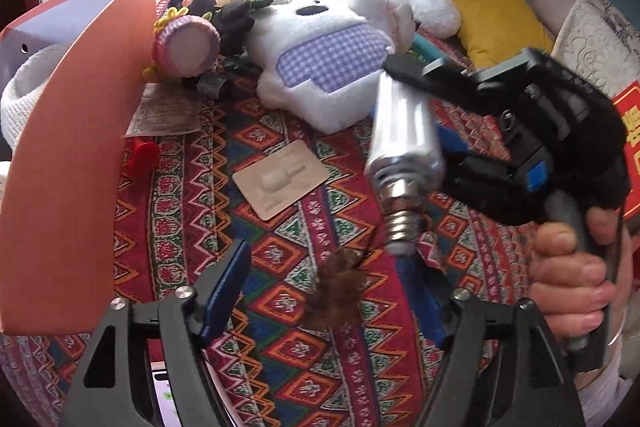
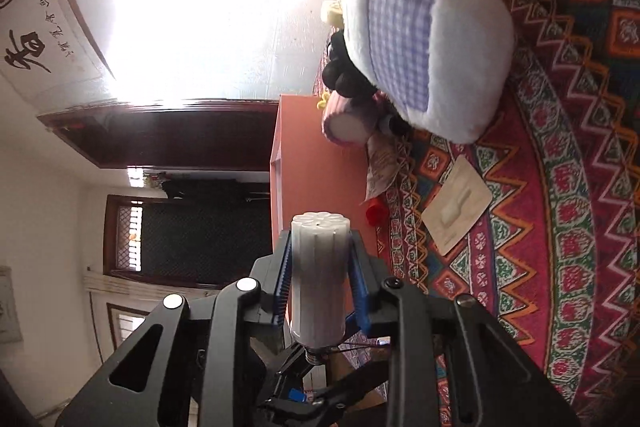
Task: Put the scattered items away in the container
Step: 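Carry the bulb with the right gripper while the left carries the tassel to the box, then open both grippers to drop the bulb and tassel into the pink box, then grasp the small blue bottle with the right gripper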
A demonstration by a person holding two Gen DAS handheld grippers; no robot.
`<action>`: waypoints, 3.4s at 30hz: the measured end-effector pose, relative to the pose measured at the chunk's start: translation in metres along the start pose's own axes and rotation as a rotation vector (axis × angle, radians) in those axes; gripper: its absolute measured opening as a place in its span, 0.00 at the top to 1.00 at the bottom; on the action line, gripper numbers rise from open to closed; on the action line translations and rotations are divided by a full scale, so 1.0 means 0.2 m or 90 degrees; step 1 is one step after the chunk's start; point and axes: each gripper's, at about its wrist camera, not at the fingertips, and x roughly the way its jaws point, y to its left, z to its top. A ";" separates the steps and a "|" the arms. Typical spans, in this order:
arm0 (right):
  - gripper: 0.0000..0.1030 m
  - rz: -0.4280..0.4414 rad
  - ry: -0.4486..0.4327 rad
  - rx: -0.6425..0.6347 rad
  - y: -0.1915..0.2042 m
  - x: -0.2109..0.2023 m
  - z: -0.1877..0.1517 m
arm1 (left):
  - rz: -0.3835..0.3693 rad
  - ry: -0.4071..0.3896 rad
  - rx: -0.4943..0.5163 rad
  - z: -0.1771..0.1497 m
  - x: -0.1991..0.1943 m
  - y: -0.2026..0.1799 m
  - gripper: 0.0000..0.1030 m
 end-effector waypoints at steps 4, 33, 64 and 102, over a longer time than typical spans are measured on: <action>0.75 0.008 -0.016 0.012 -0.01 -0.05 0.03 | -0.014 0.042 0.006 -0.02 0.08 0.01 0.27; 0.76 -0.138 -0.092 -0.238 0.33 -0.14 -0.06 | 0.001 -0.002 0.060 -0.02 0.03 -0.08 0.87; 0.76 -0.182 -0.112 -0.551 0.97 0.39 -0.48 | 0.151 -0.362 -0.261 0.06 -0.97 0.83 0.89; 0.45 -0.414 0.077 -0.567 0.35 0.68 0.01 | 0.231 -0.294 -0.188 0.18 -0.59 0.55 0.11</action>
